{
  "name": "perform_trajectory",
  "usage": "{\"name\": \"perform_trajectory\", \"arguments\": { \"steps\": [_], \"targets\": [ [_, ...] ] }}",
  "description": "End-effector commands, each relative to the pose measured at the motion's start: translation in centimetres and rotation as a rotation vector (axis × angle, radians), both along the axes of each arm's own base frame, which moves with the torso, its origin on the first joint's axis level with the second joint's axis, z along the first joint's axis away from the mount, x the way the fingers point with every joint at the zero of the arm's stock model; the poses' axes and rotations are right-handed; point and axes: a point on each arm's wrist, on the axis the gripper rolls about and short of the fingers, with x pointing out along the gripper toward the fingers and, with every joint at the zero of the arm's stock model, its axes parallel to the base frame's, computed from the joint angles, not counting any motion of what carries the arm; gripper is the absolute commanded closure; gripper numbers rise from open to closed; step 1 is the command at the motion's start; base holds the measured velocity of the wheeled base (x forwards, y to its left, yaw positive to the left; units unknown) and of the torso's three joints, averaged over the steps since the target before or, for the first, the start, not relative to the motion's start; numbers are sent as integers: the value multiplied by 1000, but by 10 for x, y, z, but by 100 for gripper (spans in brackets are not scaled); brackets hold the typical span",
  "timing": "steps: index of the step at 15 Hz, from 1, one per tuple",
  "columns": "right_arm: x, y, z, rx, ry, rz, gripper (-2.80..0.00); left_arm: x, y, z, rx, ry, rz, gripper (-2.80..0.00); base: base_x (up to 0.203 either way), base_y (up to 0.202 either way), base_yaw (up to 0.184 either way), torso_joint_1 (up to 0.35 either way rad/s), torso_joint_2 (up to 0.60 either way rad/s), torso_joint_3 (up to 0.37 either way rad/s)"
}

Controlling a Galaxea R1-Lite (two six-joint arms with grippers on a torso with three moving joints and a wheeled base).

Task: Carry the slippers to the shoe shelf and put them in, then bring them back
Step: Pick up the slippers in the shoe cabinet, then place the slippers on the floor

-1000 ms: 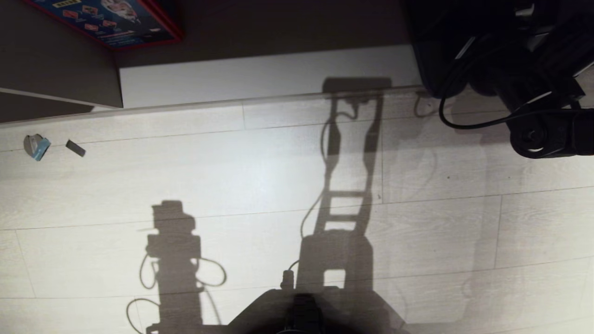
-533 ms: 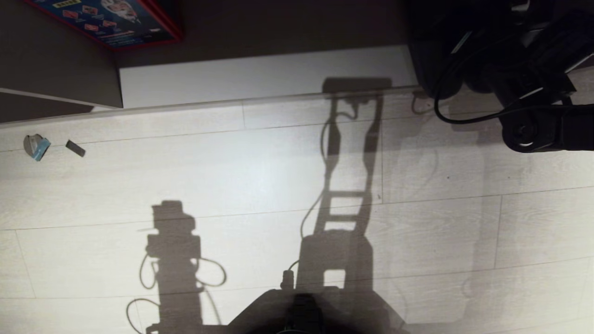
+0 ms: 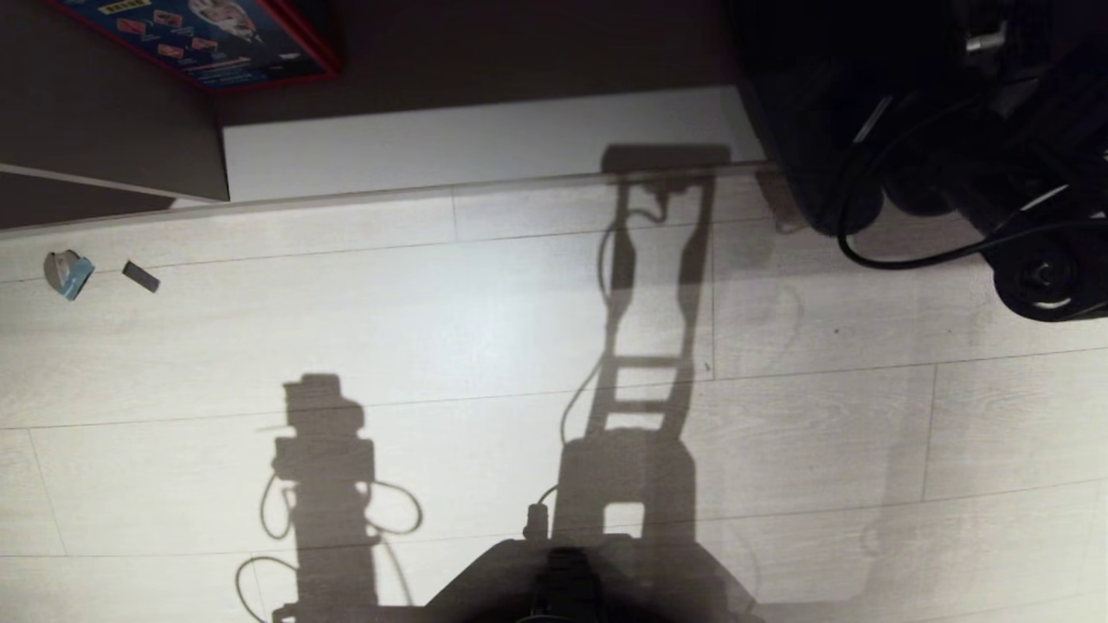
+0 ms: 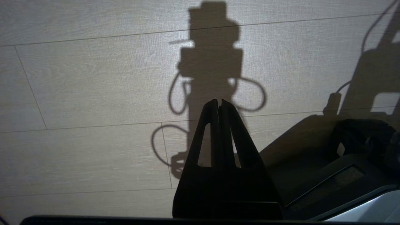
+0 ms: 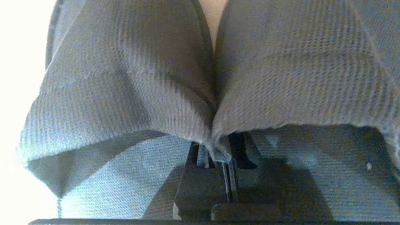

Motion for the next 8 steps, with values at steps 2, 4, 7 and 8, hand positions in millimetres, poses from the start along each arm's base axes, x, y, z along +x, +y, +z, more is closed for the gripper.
{"name": "perform_trajectory", "arguments": {
  "steps": [2, 4, 7, 8],
  "targets": [
    [-57, -3, -4, 4, 61, 9, 0, 0, 0, 0, 0, -2, -1, 0, 0, 0, 0, 0, 0, 0],
    [-88, -5, -20, 6, 130, 14, 0, 0, 0, 0, 0, -2, 0, 0, 0, 0, 0, 0, 0, 0],
    [-141, -9, -44, 4, 197, 16, 0, 0, 0, 0, 0, -2, 0, 0, 0, 0, 0, 0, 0, 0],
    [-161, -10, -51, 5, 202, 16, 0, 0, 0, 0, 0, -2, 1, 0, 0, 0, 0, 0, 0, 0]
  ]
}}
